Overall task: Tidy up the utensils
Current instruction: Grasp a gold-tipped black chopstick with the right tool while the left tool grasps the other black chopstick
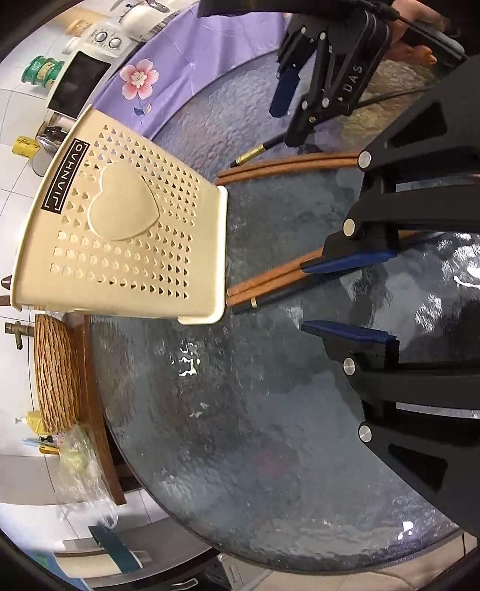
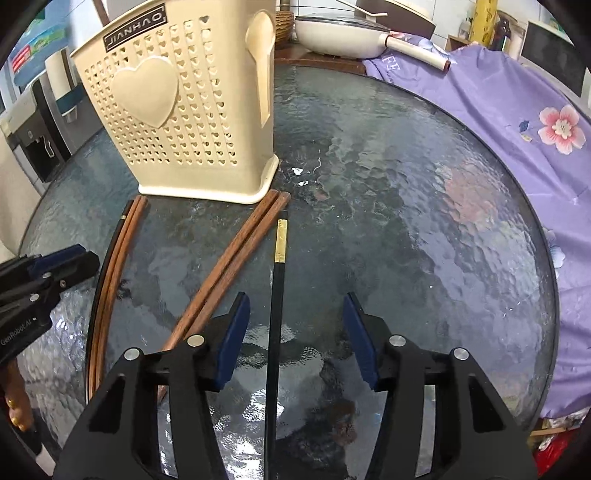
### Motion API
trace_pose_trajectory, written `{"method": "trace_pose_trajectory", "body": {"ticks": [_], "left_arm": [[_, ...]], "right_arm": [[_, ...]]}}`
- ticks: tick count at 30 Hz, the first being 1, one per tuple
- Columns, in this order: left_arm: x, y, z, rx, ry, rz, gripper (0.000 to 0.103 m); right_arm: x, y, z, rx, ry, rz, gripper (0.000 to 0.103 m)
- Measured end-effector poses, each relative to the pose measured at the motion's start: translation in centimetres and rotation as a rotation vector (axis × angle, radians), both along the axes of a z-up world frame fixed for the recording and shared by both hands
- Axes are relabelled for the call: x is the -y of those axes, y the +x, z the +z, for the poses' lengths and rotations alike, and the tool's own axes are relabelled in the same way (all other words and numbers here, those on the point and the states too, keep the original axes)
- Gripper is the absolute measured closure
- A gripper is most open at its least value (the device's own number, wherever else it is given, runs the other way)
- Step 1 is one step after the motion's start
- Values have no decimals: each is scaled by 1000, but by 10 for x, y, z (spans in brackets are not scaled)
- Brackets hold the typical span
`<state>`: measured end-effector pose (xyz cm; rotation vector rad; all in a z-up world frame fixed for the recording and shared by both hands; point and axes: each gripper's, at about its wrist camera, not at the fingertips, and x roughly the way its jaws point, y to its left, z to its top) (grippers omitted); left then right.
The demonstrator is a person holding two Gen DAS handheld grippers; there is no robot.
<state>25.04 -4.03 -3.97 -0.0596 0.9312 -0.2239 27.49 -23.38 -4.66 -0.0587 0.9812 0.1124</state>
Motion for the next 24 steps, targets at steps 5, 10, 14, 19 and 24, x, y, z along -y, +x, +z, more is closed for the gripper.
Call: {"method": "trace_pose_trajectory", "body": {"ticks": [5,10,14,19,24], "left_arm": [[3,6,-7,-7,11,-1,76],[2,7,-8,-7,41,25,75],[0,12,-8,-4,103,40,75],[0,27,-7,-18,139,40,77],[6,36,-6,-34,172,43,84]], "right_arm": [[-1,1,0,2,-1,5,50],[-2,3,0,3,-4,10,50],[-1,11,0,-3,-1,2,50],[-5,22,1,-22,-2,-6,53],[-7,39,2,-39,-4,-19,62]]}}
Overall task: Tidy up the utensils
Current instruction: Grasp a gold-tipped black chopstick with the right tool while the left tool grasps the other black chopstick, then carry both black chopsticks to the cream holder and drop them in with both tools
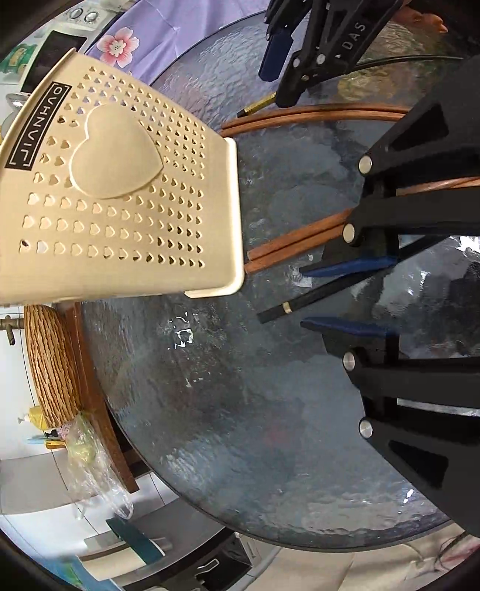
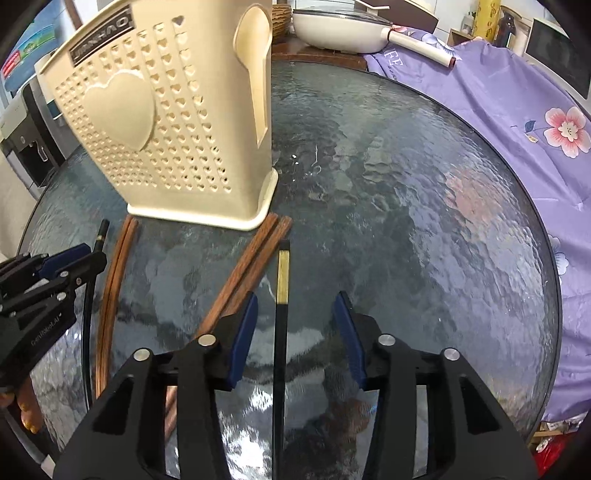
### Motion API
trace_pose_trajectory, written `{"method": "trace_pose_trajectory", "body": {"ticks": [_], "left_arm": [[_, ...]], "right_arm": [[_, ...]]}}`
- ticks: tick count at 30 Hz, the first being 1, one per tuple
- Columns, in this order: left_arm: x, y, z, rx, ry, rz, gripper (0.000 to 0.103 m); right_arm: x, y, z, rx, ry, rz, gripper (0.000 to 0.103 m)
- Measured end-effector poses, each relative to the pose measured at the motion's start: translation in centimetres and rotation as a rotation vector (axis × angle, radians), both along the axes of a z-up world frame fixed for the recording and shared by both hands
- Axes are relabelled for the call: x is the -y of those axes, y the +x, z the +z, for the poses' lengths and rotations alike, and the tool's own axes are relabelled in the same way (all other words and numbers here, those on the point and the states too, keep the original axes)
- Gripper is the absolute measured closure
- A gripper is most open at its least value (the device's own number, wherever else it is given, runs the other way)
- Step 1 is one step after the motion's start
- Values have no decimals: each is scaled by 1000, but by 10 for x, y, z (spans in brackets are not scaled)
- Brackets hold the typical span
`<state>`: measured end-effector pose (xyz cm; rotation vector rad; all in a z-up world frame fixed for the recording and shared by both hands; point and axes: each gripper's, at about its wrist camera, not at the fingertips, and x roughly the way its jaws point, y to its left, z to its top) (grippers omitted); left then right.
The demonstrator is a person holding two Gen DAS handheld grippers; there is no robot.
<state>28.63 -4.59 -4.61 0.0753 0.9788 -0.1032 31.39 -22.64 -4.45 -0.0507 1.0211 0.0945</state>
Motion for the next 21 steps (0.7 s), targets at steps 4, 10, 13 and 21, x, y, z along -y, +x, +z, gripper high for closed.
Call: {"method": "trace_pose_trajectory", "body": {"ticks": [4,10,13,21], "left_arm": [[2,3,2,-26,0,5,90],[2,7,3,-44,6,11,95],[3,7,3,-46,3,8,96],[0,3,3,-58,-44,22,96]], "right_arm": [[-2,7,0,-15,-1,0,69],[-9,7,-1,-25,-10,20,82],[-14,4,-1,-20,-23,40,90],[-13,-7,-2,24,-13,59,95]]}}
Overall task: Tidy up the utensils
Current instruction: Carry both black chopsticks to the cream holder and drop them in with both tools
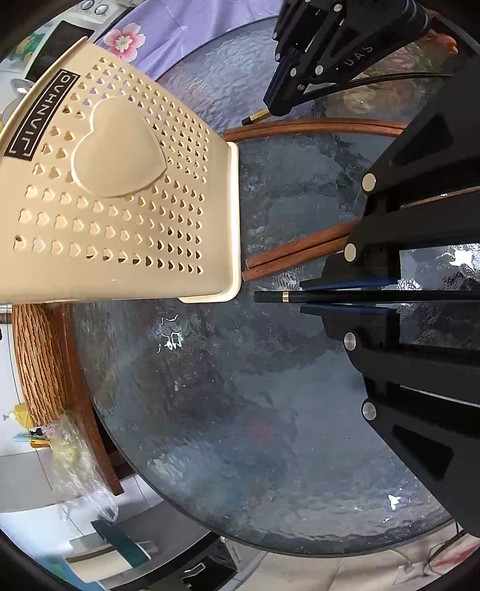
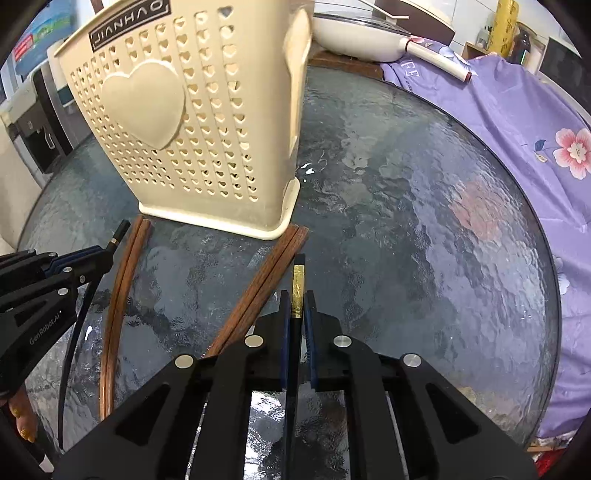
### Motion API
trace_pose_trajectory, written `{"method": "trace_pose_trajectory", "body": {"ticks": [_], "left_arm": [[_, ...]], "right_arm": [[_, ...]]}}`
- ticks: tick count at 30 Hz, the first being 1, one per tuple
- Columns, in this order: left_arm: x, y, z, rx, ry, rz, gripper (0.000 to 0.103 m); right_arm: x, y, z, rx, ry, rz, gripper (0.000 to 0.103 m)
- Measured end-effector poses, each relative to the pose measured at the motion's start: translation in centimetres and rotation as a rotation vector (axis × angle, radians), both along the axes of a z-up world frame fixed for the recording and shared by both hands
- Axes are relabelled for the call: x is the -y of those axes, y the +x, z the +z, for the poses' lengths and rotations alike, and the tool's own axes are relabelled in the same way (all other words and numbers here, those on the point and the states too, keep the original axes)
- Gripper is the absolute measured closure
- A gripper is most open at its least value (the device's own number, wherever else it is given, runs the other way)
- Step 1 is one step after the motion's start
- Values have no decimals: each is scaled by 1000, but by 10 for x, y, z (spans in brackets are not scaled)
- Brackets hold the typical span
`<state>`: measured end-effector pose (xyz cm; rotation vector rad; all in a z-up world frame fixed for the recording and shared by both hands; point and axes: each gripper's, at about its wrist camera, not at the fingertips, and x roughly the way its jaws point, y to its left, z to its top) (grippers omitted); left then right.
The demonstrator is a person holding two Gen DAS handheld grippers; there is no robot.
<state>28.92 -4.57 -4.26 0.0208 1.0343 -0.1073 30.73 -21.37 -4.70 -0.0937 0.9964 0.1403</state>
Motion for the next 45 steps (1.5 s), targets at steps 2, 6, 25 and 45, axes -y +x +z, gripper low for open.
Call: {"method": "trace_pose_trajectory", "body": {"ticks": [2,6,25,45], "left_arm": [[-4,-1,1,-9,-39,2,96],[-11,-11,12,37,-51,6,96],[-31,-85,109,288,-194,-53,96],[-39,-118,141,389,-169,-116,96]], "right_arm": [[6,-4,3,22,35,-4,95],[18,-19,19,91,108,-4,95],[35,-97,116,325,302,102,95],[39,-143,157,367,303,203,95]]}}
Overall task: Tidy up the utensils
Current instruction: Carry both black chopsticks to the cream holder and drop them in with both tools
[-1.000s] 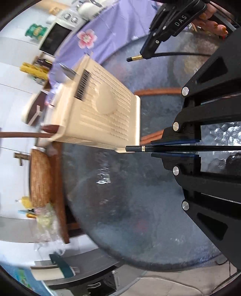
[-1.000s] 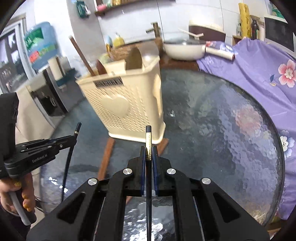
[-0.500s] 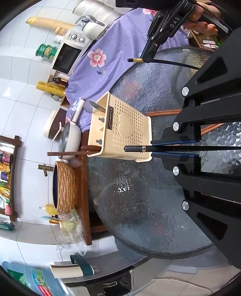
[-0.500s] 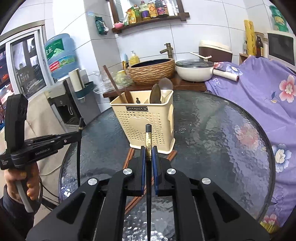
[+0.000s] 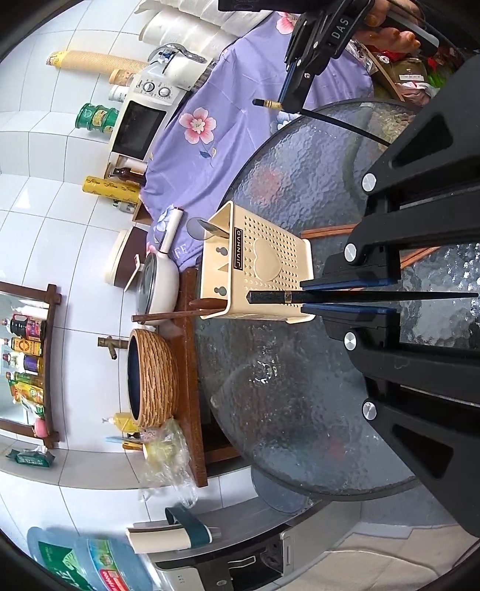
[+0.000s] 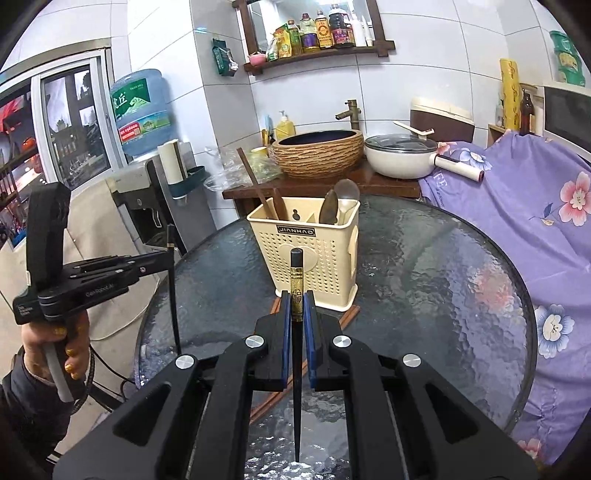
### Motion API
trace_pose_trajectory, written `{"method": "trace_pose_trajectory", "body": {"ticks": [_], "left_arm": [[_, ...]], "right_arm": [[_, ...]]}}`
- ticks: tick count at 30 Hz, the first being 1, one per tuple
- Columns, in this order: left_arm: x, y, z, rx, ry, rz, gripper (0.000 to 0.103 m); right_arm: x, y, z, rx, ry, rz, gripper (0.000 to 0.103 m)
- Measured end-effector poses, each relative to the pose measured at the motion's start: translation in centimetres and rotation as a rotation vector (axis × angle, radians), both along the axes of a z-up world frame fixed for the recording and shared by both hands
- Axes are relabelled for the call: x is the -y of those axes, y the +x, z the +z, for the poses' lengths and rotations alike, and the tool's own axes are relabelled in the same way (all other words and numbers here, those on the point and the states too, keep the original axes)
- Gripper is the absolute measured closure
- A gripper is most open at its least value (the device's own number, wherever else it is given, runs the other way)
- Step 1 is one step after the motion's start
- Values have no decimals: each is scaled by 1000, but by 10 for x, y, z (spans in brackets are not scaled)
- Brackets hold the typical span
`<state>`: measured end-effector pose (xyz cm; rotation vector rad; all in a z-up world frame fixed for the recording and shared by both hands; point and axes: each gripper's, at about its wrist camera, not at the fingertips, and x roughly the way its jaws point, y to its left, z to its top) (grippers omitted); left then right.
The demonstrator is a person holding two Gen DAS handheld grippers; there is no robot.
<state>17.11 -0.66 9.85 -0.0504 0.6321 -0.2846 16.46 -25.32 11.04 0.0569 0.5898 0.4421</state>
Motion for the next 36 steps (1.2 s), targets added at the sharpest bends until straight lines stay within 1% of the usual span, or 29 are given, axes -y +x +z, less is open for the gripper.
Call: {"method": "trace_pose_trajectory", "body": {"ticks": [13,18,20,24,29,33,35,36], "left_arm": [[2,2,13,20,-7,-15,96],[0,7,27,23,-37,-25,96],[3,10,35,34,-33,-26,96],[8,18,61,66,-30,-34,96],[12,44,103,87,-50,-13,96],[11,70,140,107,-102,21,96],[11,81,153,112,-136,36,96],[11,87,160,130,-145,59,96]], "right_arm": [[-13,2,17,29,-24,31,96],[-18,7,29,48,-33,41,96],[-21,11,39,63,-37,44,96],[-24,24,64,83,-32,38,95],[-26,51,108,113,-15,11,95],[-27,73,147,169,12,-22,95],[-31,83,160,199,4,-46,95],[-32,89,166,213,6,-58,95]]}}
